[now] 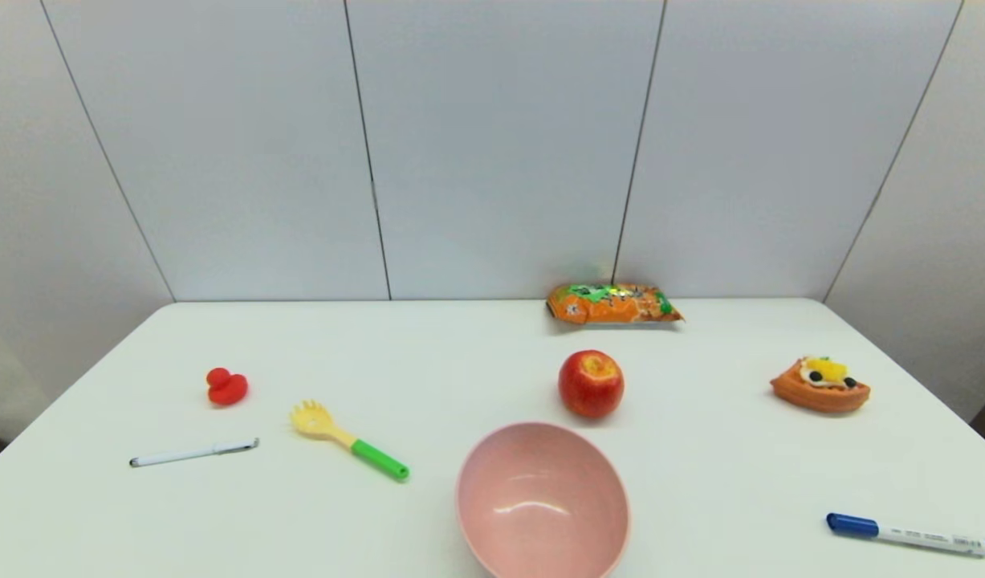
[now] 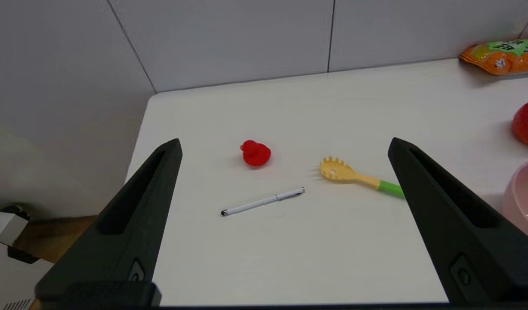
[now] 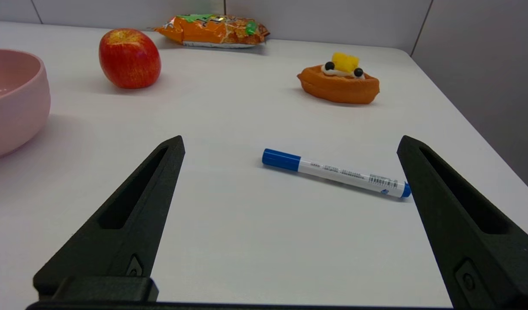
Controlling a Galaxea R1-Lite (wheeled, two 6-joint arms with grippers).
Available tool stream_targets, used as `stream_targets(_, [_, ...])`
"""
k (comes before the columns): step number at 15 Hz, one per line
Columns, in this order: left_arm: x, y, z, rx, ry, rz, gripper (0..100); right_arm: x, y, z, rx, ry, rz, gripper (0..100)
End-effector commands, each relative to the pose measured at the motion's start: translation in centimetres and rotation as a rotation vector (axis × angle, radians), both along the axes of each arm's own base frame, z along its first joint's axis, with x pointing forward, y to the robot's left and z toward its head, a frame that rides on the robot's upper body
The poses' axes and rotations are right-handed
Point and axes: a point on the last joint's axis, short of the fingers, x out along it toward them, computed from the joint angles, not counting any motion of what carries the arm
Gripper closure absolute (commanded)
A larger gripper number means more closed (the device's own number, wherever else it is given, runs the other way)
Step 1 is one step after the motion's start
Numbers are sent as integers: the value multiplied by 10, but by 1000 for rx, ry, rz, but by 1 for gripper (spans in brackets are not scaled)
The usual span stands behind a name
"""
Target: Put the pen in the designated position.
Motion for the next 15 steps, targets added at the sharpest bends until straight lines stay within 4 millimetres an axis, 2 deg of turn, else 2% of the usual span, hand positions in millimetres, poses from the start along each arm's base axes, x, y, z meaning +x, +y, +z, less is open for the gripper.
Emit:
stream_targets(1, [-44,3,-77,3,-170,43,0,0,0,0,-1,1,0,0])
stream_targets(4, [-54,3,-120,36,-158,44,0,0,0,0,-1,1,0,0])
stream_targets(8, [-58,3,-164,37,-214,70,0,0,0,0,-1,1,0,0])
stream_targets(11, [-61,3,-193,37,-253,70,0,0,0,0,-1,1,1,0])
stream_targets(15, [-60,2,-213,37,-254,60,0,0,0,0,-1,1,0,0])
